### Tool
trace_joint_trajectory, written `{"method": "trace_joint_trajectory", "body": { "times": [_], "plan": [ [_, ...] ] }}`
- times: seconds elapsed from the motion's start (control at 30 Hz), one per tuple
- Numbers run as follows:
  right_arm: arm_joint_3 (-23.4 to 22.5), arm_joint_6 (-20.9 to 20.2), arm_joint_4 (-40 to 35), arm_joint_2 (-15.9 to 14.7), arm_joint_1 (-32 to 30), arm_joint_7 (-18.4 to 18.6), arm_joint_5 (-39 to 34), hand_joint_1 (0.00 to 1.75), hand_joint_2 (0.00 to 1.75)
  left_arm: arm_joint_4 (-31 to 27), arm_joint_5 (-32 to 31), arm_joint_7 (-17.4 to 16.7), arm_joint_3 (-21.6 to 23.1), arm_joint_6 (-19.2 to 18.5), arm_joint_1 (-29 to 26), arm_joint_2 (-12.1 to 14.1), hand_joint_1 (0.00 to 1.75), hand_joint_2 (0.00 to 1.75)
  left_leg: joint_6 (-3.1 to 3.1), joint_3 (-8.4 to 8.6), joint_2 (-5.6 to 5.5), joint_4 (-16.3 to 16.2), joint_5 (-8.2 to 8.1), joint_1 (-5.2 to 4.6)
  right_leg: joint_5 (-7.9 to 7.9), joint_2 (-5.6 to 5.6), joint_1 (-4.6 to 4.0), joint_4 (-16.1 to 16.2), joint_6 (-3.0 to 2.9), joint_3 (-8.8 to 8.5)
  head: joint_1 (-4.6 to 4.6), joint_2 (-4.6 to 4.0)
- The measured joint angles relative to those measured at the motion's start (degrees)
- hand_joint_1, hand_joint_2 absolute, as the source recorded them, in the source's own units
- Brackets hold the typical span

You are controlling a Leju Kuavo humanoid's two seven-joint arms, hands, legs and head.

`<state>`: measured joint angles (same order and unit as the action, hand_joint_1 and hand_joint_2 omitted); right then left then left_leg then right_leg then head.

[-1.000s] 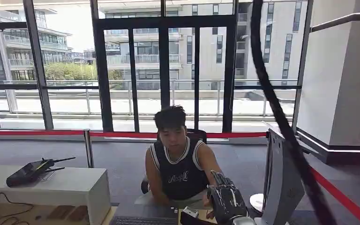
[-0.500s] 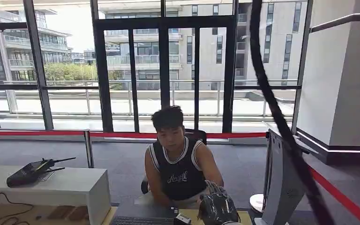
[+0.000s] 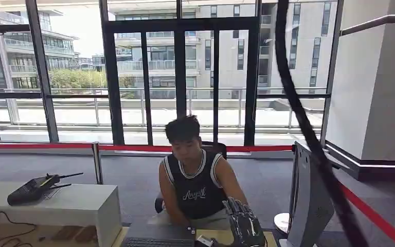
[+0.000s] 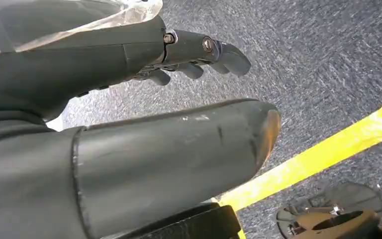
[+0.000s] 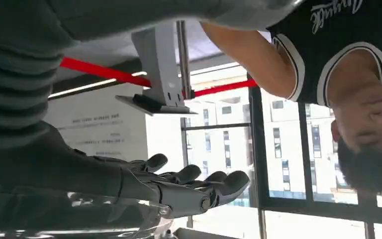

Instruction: Pass the card to the sensor for recognition and then transmit it.

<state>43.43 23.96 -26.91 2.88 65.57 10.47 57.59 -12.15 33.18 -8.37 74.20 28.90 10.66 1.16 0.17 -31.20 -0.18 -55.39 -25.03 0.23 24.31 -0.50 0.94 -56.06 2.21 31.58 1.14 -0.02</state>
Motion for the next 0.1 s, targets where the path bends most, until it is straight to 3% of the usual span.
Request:
{"method": "trace_joint_trajectory", "body": {
  "times": [0.1],
  "plan": [
    [0.2,4.9,-1.5,-1.8,-0.5,0.8,3.2,0.00,0.00,0.0,1.1,0.8,0.0,0.7,-0.5,0.0,0.00,0.00,0.00,0.00,-0.02,0.0,0.00,0.00,0.00,0.00,0.00,0.0,0.00,0.00,-0.02,0.00]
  ]
}}
